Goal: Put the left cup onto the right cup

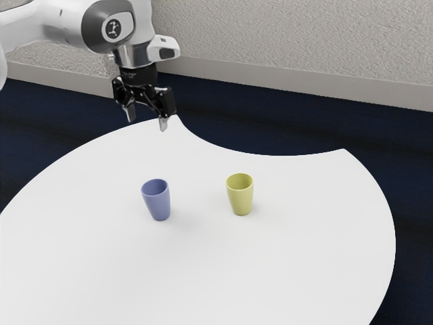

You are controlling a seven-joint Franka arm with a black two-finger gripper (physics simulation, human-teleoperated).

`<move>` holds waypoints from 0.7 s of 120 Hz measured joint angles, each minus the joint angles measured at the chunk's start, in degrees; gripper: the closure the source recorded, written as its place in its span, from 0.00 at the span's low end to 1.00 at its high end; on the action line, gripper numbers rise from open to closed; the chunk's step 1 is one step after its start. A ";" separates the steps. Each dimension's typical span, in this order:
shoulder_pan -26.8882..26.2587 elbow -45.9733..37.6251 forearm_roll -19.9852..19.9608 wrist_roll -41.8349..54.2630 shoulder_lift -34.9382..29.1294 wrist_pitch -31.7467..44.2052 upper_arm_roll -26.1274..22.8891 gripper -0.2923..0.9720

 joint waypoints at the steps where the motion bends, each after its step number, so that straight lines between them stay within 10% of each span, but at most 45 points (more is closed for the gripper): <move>1: -0.01 0.00 0.00 0.02 0.02 0.02 0.01 0.23; 84: 2.00 -0.25 -1.78 0.74 6.06 4.02 0.49 0.23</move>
